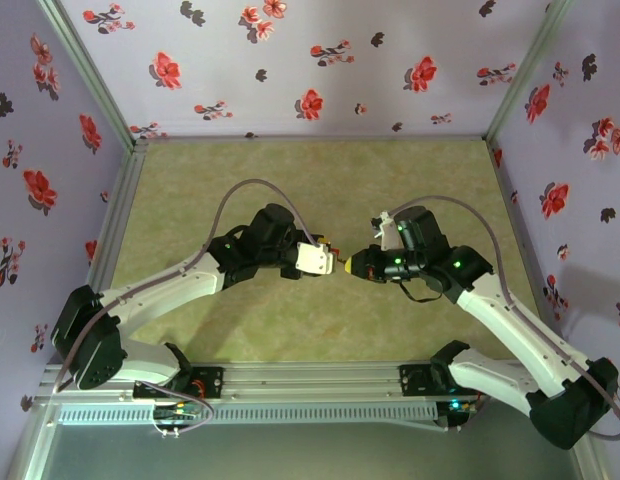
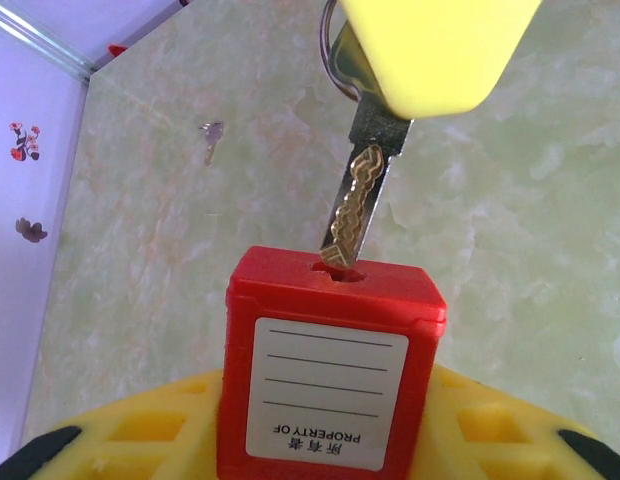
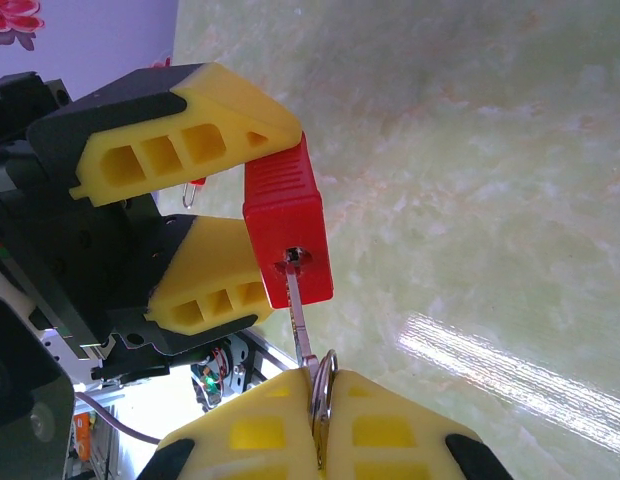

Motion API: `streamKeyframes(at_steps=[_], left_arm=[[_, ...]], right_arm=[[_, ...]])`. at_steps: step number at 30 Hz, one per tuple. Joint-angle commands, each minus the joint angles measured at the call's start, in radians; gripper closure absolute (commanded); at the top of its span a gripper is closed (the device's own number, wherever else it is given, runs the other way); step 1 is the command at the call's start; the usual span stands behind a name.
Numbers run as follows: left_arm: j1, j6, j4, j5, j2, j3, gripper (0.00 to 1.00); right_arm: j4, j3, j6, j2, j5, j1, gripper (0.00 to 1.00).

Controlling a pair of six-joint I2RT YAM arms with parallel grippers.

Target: Unlock with the key

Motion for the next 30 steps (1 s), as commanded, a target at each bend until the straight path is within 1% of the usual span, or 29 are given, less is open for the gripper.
streamKeyframes(at_steps=[1,16,22,26,30], left_arm=[[-0.010,0.018,0.019,-0.002,0.003,-0.004,0.83],[-0.013,-0.009,0.046,0.003,0.000,-0.001,0.83],[-0.023,-0.013,0.052,0.024,-0.004,-0.003,0.83],[-0.054,0.008,0.058,0.013,0.000,-0.006,0.88],[-0.094,0.004,0.071,-0.011,0.012,0.003,0.95]], right_arm=[[0.028,0.001,0.003,-0.012,-0.006,-0.007,1.00],[0.073,-0.047,0.020,0.002,-0.017,-0.007,1.00],[0.080,-0.049,0.016,0.006,-0.011,-0.007,1.00],[0.079,-0.040,0.005,0.033,-0.021,-0.007,1.00],[0.074,-0.032,-0.011,0.062,-0.022,-0.007,1.00]])
